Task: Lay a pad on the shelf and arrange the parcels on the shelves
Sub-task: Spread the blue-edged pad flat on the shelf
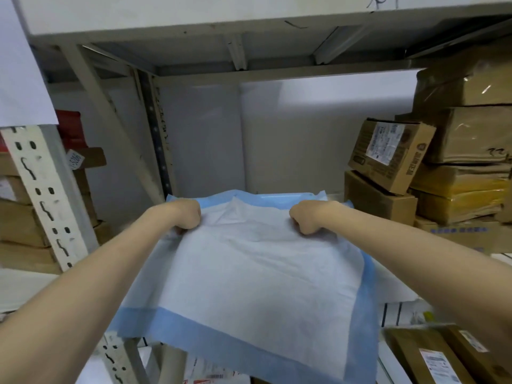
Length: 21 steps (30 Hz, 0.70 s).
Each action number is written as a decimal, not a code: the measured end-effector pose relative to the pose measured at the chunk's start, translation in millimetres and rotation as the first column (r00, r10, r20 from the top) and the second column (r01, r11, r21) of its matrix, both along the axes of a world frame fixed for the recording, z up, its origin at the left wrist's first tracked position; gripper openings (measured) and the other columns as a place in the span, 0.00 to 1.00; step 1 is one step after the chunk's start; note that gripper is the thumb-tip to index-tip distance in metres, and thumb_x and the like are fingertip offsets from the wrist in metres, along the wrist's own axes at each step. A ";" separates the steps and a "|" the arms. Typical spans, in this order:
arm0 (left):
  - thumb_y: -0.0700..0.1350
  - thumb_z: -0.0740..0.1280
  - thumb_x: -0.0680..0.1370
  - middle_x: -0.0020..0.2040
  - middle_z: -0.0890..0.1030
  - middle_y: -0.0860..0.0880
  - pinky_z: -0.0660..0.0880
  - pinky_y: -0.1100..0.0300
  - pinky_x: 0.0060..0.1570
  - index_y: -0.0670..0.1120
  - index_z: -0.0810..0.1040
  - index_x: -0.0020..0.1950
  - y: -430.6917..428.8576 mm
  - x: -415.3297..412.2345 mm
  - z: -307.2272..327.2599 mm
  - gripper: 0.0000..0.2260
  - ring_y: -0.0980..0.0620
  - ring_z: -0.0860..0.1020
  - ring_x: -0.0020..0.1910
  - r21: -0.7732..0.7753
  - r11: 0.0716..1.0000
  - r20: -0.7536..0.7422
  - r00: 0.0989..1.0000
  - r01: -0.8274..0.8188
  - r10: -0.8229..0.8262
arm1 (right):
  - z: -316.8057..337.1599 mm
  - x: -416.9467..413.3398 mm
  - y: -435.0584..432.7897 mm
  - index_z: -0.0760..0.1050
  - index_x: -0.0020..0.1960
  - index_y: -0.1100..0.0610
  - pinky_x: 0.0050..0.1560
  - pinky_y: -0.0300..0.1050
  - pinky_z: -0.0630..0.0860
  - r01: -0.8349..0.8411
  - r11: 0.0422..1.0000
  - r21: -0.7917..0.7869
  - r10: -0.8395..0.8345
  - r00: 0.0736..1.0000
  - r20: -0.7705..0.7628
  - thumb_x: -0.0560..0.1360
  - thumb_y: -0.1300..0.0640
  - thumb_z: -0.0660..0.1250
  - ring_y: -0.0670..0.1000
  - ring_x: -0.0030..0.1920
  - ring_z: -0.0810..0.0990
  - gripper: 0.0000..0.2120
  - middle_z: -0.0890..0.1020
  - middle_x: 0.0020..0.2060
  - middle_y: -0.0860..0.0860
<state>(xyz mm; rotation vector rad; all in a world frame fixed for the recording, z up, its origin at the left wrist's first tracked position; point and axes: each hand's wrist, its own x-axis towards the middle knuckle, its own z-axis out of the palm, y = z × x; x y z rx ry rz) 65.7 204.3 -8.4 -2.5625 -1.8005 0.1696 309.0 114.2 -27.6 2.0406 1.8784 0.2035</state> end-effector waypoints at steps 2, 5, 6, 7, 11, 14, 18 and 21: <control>0.37 0.57 0.76 0.53 0.80 0.41 0.73 0.56 0.42 0.40 0.75 0.53 8.7 -1.9 -0.5 0.10 0.45 0.77 0.45 0.084 0.996 0.076 0.997 -0.028 0.022 | 3.7 -4.6 5.5 0.68 0.48 0.57 0.36 0.41 0.68 -0.009 1.000 -0.003 0.009 1.000 0.018 0.78 0.63 0.58 0.54 0.45 0.72 0.02 0.74 0.45 0.52; 0.42 0.61 0.75 0.51 0.76 0.44 0.73 0.57 0.44 0.42 0.71 0.59 13.3 0.4 -4.8 0.13 0.46 0.75 0.46 0.095 0.992 0.125 0.990 -0.080 0.067 | 4.4 -6.5 11.6 0.70 0.47 0.58 0.43 0.44 0.73 -0.046 0.999 -0.029 0.047 0.999 0.028 0.77 0.63 0.59 0.54 0.43 0.74 0.02 0.75 0.44 0.53; 0.43 0.61 0.76 0.50 0.75 0.45 0.73 0.57 0.45 0.42 0.71 0.60 13.3 2.2 -7.3 0.14 0.47 0.74 0.46 0.073 0.993 0.105 0.991 -0.094 0.086 | 3.5 -6.3 12.8 0.70 0.47 0.58 0.45 0.44 0.74 -0.047 0.998 -0.036 0.049 0.998 0.040 0.76 0.62 0.60 0.54 0.43 0.74 0.02 0.76 0.44 0.54; 0.43 0.61 0.77 0.50 0.73 0.45 0.73 0.58 0.44 0.41 0.71 0.61 12.8 4.1 -9.8 0.14 0.47 0.74 0.47 0.047 0.993 0.062 0.993 -0.105 0.102 | 3.2 -6.4 13.3 0.70 0.47 0.58 0.45 0.44 0.73 -0.045 0.998 -0.049 0.047 0.998 0.052 0.76 0.62 0.59 0.54 0.43 0.74 0.02 0.77 0.46 0.55; 0.44 0.62 0.77 0.57 0.78 0.45 0.74 0.58 0.49 0.43 0.75 0.55 23.5 11.8 -18.6 0.09 0.47 0.77 0.55 0.011 0.994 -0.076 0.991 -0.112 0.112 | 1.3 1.6 17.5 0.72 0.57 0.61 0.45 0.45 0.70 0.031 0.998 -0.058 -0.027 0.997 0.070 0.78 0.63 0.57 0.57 0.49 0.76 0.10 0.76 0.52 0.57; 0.42 0.64 0.73 0.50 0.79 0.46 0.74 0.57 0.43 0.45 0.73 0.45 30.3 14.3 -13.2 0.03 0.46 0.78 0.49 0.143 0.980 0.081 0.988 -0.141 0.131 | -1.5 12.9 24.1 0.64 0.67 0.61 0.50 0.48 0.72 0.097 0.993 0.073 -0.098 0.995 0.018 0.77 0.62 0.58 0.60 0.59 0.76 0.18 0.72 0.62 0.59; 0.37 0.61 0.73 0.50 0.79 0.41 0.69 0.55 0.39 0.42 0.71 0.45 31.1 10.8 1.0 0.02 0.39 0.78 0.49 0.423 0.880 0.363 0.930 -0.214 0.052 | -1.9 15.0 34.6 0.69 0.64 0.62 0.49 0.45 0.71 0.078 0.996 0.034 -0.077 0.996 -0.044 0.77 0.62 0.58 0.59 0.58 0.77 0.16 0.76 0.60 0.59; 0.34 0.61 0.72 0.43 0.75 0.41 0.66 0.55 0.35 0.41 0.66 0.44 32.0 9.7 5.7 0.06 0.40 0.73 0.39 0.586 0.783 0.428 0.900 -0.209 -0.081 | -1.7 15.9 45.3 0.75 0.50 0.62 0.47 0.47 0.75 0.007 1.000 0.017 -0.006 0.999 -0.042 0.76 0.64 0.59 0.58 0.45 0.76 0.07 0.78 0.45 0.58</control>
